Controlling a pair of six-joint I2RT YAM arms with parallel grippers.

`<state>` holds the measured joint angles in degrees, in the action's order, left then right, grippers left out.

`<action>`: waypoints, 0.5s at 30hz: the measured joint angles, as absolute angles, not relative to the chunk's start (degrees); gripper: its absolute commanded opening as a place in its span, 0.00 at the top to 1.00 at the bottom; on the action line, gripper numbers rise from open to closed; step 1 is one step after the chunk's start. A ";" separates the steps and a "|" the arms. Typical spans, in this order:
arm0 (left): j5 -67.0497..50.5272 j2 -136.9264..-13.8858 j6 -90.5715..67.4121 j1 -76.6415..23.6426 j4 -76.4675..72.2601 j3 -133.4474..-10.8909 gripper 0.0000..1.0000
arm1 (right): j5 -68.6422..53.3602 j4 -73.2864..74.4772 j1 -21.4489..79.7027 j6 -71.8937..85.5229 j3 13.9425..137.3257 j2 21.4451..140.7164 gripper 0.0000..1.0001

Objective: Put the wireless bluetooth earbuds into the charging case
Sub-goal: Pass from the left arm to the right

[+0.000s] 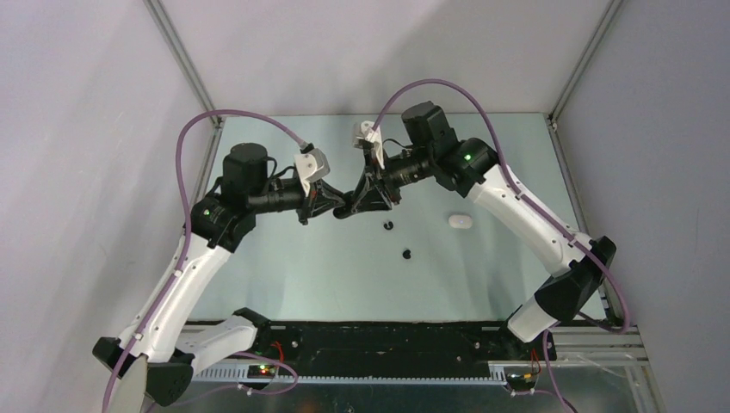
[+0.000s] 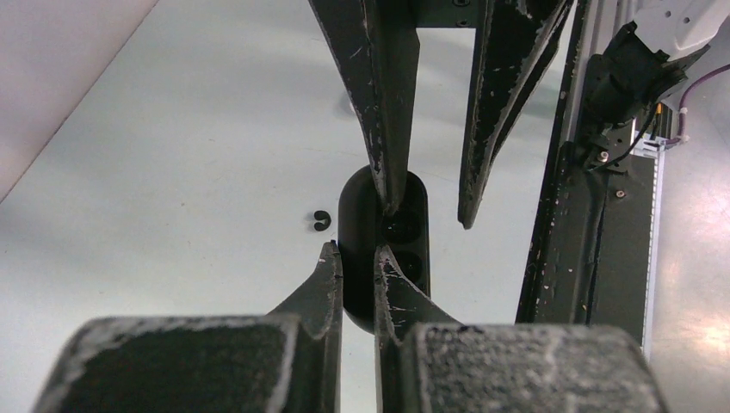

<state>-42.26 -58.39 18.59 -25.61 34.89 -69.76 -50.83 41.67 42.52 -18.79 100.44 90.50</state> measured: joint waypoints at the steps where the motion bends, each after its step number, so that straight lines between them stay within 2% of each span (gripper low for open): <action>1: -42.13 -58.39 18.61 -25.61 34.89 -69.73 1.00 | -50.81 41.69 42.57 -18.81 100.44 90.65 0.60; 8: -41.56 -58.39 18.61 -25.61 34.76 -68.77 1.00 | -52.58 41.36 41.85 -19.51 101.12 90.41 0.50; 15: -43.42 -58.39 18.52 -26.04 35.05 -68.31 1.00 | -51.27 37.74 40.97 -22.65 97.67 86.56 0.53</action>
